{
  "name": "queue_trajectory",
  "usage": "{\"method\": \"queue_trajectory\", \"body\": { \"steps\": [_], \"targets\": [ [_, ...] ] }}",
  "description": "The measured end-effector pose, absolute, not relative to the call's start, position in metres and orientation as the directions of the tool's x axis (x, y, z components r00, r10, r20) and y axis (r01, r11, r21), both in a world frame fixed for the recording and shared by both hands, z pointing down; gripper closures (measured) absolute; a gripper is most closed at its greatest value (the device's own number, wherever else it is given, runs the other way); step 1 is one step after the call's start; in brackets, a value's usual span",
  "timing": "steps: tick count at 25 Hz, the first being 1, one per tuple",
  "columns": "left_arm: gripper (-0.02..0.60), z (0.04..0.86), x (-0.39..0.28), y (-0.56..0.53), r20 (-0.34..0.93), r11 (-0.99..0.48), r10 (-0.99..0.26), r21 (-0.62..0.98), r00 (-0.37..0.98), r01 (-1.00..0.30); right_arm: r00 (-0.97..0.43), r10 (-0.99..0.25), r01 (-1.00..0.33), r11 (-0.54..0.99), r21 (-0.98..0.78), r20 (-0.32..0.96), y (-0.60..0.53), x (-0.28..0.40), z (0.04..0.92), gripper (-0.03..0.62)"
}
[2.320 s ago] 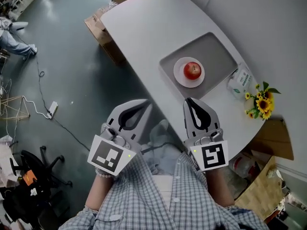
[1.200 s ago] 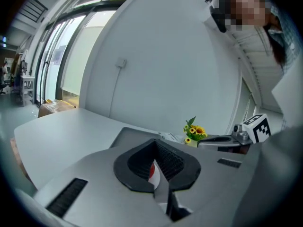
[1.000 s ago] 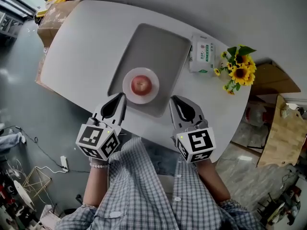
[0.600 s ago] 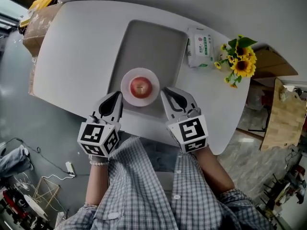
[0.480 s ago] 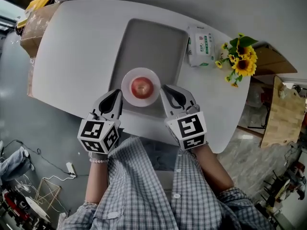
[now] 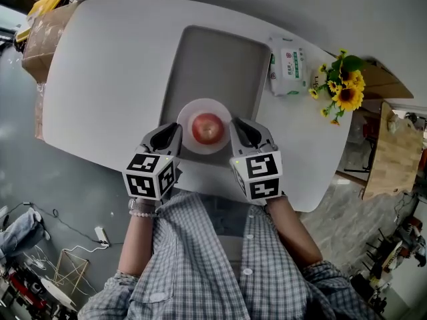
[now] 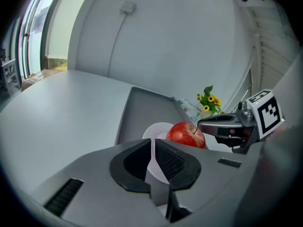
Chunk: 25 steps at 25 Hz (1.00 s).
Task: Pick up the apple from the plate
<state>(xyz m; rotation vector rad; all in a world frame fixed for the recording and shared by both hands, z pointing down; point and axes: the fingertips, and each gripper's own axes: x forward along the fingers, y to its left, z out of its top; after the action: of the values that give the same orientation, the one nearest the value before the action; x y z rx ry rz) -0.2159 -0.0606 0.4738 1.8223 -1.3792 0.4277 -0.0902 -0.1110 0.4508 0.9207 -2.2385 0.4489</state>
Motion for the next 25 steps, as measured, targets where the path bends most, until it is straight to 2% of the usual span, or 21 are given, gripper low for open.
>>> {"method": "queue_trajectory", "body": {
  "steps": [8,10,12,17,20,25],
  "targets": [
    [0.571,0.493,-0.214,-0.058,0.72,-0.082,-0.59,0.396,0.365,-0.915,-0.463,-0.358,-0.729,0.674,-0.119,0.811,-0.097,-0.08,0.488,0.562],
    [0.566,0.496,-0.214,-0.058,0.725,-0.078,-0.579,0.405,0.373,-0.911,-0.478,-0.322,-0.727,0.667,-0.162,0.817,-0.094,-0.082,0.492,0.562],
    [0.495,0.5,-0.212,-0.056,0.733,-0.08,-0.559,0.417,0.387,-0.905,-0.482,-0.308,-0.737,0.648,-0.19,0.82,-0.094,-0.083,0.494,0.562],
    [0.482,0.507,-0.214,-0.055,0.764,-0.061,-0.528,0.401,0.371,-0.914,-0.474,-0.277,-0.765,0.599,-0.235,0.836,-0.094,-0.08,0.501,0.56],
    [0.48,0.51,-0.217,-0.054,0.778,-0.053,-0.51,0.398,0.367,-0.916,-0.476,-0.246,-0.778,0.566,-0.274,0.844,-0.092,-0.08,0.506,0.519],
    [0.48,0.514,-0.217,-0.05,0.801,-0.046,-0.471,0.396,0.37,-0.917,-0.489,-0.211,-0.786,0.528,-0.322,0.847,-0.09,-0.082,0.509,0.514]
  ]
}}
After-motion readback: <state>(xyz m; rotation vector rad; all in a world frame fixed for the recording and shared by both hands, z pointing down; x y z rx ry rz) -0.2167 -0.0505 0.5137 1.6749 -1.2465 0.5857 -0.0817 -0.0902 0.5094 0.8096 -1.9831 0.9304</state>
